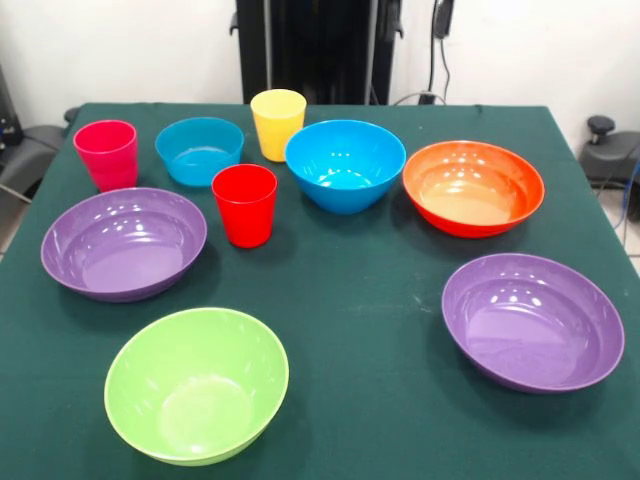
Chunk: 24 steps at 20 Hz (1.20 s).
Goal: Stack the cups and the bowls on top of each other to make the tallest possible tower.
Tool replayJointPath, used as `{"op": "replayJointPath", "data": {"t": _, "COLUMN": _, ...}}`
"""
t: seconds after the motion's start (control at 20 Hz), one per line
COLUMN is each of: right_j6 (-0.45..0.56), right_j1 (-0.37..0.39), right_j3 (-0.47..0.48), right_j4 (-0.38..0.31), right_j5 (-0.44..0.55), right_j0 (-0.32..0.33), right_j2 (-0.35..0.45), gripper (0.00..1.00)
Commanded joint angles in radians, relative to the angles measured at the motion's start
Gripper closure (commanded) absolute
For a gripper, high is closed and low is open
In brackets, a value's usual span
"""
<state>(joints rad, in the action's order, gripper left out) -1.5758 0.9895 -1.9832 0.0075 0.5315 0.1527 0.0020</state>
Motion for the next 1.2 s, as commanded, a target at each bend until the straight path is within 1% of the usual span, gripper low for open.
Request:
{"op": "replayJointPath", "data": {"t": 0.05, "right_j6": -0.086, "right_j1": -0.2, "right_j3": 0.071, "right_j4": -0.024, "right_j5": -0.144, "right_j0": 0.046, "right_j2": 0.099, "gripper": 0.0}}
{"op": "replayJointPath", "data": {"t": 0.3, "right_j6": -0.045, "right_j1": -0.262, "right_j3": 0.062, "right_j4": -0.037, "right_j5": -0.223, "right_j0": 0.117, "right_j2": 0.158, "gripper": 0.0}}
{"op": "replayJointPath", "data": {"t": 0.45, "right_j6": -0.064, "right_j1": -0.277, "right_j3": 0.061, "right_j4": -0.044, "right_j5": -0.25, "right_j0": 0.127, "right_j2": 0.154, "gripper": 0.0}}
{"op": "replayJointPath", "data": {"t": 0.55, "right_j6": -0.077, "right_j1": -0.279, "right_j3": 0.06, "right_j4": -0.049, "right_j5": -0.271, "right_j0": 0.124, "right_j2": 0.147, "gripper": 0.0}}
{"op": "replayJointPath", "data": {"t": 0.75, "right_j6": -0.077, "right_j1": -0.308, "right_j3": 0.075, "right_j4": -0.049, "right_j5": -0.264, "right_j0": 0.115, "right_j2": 0.148, "gripper": 0.0}}
{"op": "replayJointPath", "data": {"t": 0.95, "right_j6": -0.072, "right_j1": -0.358, "right_j3": 0.124, "right_j4": -0.065, "right_j5": -0.259, "right_j0": 0.08, "right_j2": 0.113, "gripper": 0.0}}
{"op": "replayJointPath", "data": {"t": 1.05, "right_j6": -0.069, "right_j1": -0.368, "right_j3": 0.141, "right_j4": -0.072, "right_j5": -0.26, "right_j0": 0.067, "right_j2": 0.099, "gripper": 0.0}}
{"op": "replayJointPath", "data": {"t": 1.2, "right_j6": -0.077, "right_j1": -0.38, "right_j3": 0.13, "right_j4": -0.075, "right_j5": -0.283, "right_j0": 0.064, "right_j2": 0.095, "gripper": 0.0}}
